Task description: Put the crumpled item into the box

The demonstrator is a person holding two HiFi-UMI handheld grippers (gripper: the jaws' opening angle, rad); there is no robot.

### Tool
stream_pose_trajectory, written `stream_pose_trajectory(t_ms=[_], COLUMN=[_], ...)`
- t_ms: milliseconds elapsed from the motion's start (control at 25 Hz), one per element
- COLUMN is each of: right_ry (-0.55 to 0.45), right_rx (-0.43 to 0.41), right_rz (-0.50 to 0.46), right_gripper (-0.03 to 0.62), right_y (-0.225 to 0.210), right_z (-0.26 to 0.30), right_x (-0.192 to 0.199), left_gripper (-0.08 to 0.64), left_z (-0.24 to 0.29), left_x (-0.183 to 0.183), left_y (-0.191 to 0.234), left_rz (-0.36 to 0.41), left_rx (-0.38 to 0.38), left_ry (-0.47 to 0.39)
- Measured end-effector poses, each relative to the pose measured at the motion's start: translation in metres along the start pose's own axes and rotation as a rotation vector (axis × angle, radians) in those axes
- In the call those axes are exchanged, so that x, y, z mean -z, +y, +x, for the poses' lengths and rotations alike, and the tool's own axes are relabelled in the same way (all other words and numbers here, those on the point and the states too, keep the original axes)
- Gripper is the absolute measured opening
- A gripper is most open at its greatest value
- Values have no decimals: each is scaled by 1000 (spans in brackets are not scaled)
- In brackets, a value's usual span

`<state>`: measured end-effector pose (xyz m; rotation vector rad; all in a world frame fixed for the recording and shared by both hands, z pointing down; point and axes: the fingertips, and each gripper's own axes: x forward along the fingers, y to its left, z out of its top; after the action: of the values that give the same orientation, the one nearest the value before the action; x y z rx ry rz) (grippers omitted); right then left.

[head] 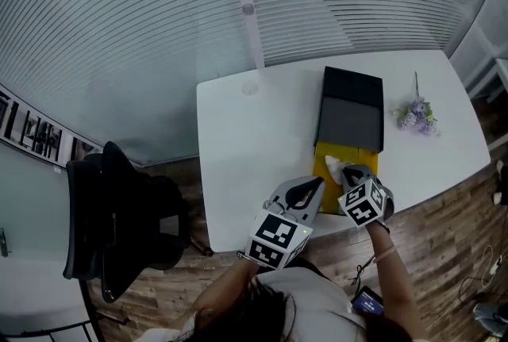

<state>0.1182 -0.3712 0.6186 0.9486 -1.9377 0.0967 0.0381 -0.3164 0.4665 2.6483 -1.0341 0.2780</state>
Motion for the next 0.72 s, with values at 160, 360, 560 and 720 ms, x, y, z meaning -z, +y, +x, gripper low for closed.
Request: stream_pose_trajectory(t_ms=[160, 360, 560, 720], right_ry=[15, 11, -14, -34], right_rx=[-4, -17, -23, -7], right_rz=[8, 25, 51, 71], right_gripper=[37, 54, 67, 74], right_y=[-1, -1, -2, -5], right_z=[3, 4, 2, -2], right_x=[3, 2, -2, -4], left_gripper=[18, 18, 18, 18], left_z=[1, 1, -1, -3], left_x=[0, 1, 1, -1], left_y=[2, 3, 2, 1], left_rz=[-6, -12, -14, -13], left_rx=[-3, -3, -7, -8], left_ry=[1, 1, 3, 0])
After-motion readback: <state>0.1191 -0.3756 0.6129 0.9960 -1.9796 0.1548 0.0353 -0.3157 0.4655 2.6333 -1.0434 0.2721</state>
